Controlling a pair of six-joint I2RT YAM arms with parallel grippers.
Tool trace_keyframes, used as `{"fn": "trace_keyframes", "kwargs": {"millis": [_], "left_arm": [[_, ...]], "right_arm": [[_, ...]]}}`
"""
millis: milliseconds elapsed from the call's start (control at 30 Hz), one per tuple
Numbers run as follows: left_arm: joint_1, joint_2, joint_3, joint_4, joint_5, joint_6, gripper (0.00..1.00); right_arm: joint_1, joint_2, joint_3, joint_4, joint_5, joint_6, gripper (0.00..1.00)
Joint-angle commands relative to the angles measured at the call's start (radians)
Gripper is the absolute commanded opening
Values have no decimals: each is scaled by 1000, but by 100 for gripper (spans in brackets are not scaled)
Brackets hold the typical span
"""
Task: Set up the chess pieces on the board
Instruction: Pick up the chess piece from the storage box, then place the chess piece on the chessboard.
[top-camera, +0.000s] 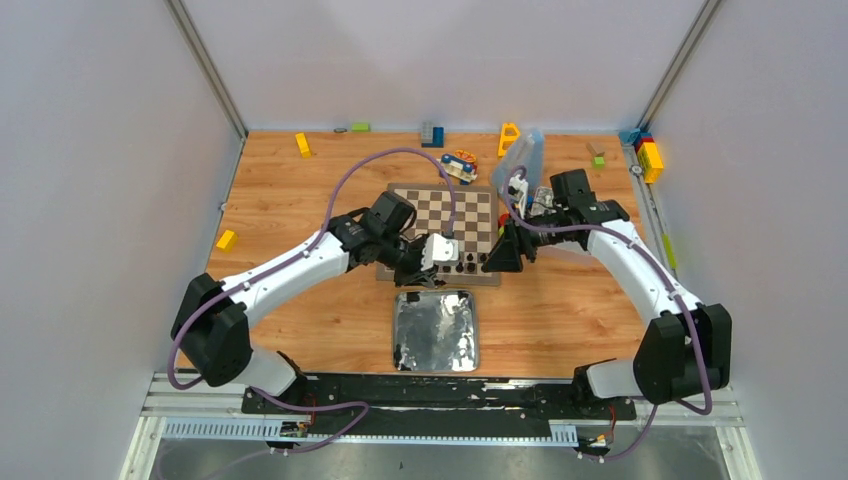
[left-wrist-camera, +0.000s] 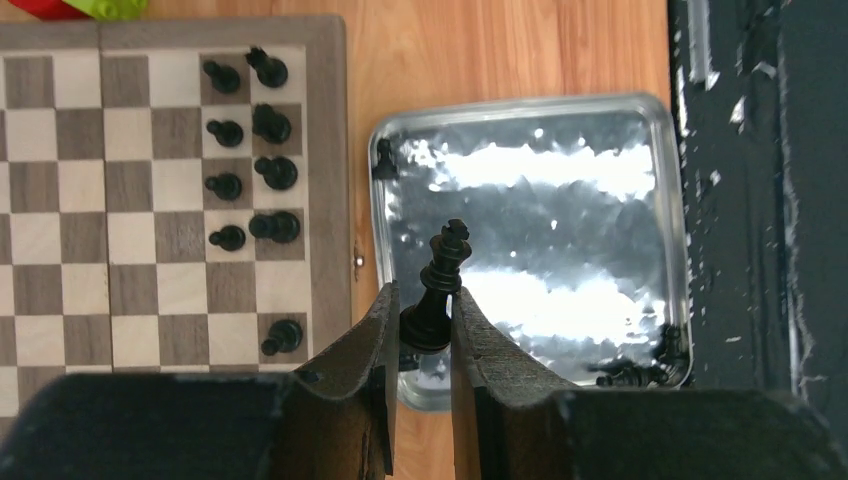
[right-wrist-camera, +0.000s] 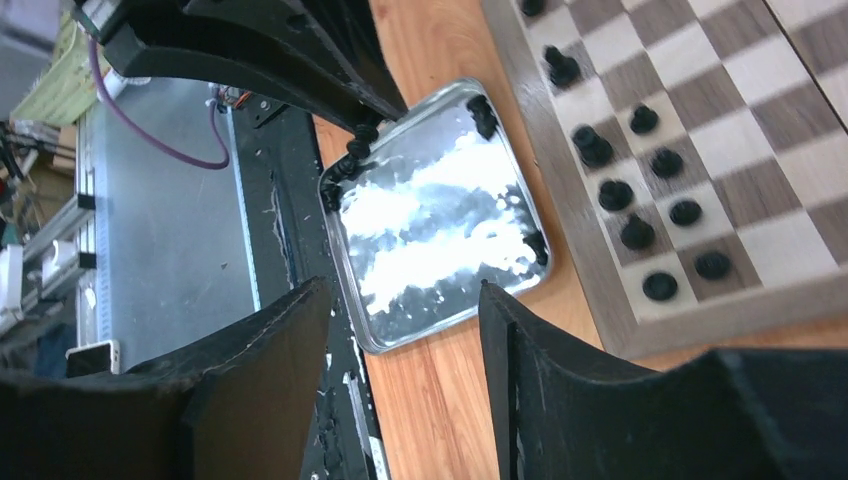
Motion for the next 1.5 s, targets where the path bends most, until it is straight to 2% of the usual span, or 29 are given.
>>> {"fn": "trace_keyframes", "kwargs": {"millis": [0, 333, 800, 1200, 1333, 1467], "left_arm": [[16, -30, 53, 42, 145, -121, 0], [48, -33, 33, 122, 238, -223, 0], [67, -43, 6, 169, 254, -261, 0], [68, -35, 2, 173, 255, -262, 1], [68, -31, 0, 173, 253, -261, 8], [72, -44, -16, 187, 235, -269, 23]], "right_arm": [[103, 0, 79, 66, -32, -18, 58], [282, 91, 136, 101, 66, -18, 56], [339, 135, 165, 114, 101, 4, 48], [343, 141, 174, 115, 102, 14, 22], [344, 142, 180, 114, 102, 14, 11], [343, 137, 180, 113, 121, 14, 4]]}}
